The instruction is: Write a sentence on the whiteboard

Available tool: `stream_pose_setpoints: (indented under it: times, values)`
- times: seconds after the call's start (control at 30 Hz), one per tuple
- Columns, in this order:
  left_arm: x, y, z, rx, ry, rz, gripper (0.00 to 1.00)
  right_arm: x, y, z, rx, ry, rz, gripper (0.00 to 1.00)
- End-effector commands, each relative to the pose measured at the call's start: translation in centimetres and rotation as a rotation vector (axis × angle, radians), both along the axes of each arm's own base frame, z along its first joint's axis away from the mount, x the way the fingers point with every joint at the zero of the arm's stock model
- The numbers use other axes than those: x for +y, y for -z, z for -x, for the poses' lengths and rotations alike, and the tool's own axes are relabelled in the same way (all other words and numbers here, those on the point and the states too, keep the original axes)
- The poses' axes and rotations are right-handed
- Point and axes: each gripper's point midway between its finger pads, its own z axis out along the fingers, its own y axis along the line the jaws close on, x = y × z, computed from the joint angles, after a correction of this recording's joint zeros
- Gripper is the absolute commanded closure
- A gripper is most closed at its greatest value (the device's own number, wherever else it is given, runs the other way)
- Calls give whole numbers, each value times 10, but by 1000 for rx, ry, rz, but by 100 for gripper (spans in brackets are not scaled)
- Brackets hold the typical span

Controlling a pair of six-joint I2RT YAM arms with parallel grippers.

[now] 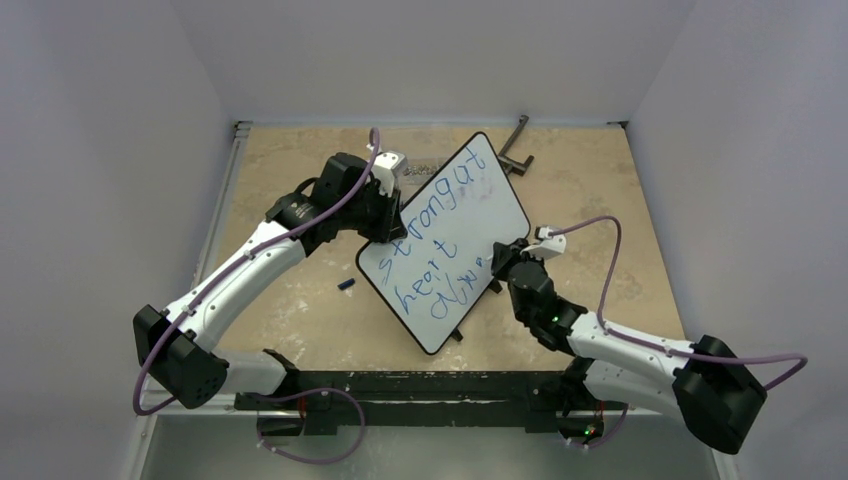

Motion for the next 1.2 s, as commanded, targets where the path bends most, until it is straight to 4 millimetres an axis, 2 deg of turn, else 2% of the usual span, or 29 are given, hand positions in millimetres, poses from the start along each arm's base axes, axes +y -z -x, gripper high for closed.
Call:
stream_pose_setpoints:
  times: [0.0, 0.23, 0.57, 0.77, 1.17]
  values:
    - [62, 32, -15, -59, -76, -338, 100, -3, -39, -10, -89, 42, -27, 100]
    - [62, 32, -15, -59, -75, -336, 100, 0, -48, -22, -113, 43, -36, 100]
    - [61, 31, -14, -60, -73, -333, 100, 13, -44, -33, -111, 27, -37, 100]
    - [61, 30, -14, -62, -73, -332, 100, 14, -26, -34, -80, 22, -18, 100]
    - [61, 30, -14, -64, -73, -330, 100, 3, 10, -21, -2, 35, -10, 100]
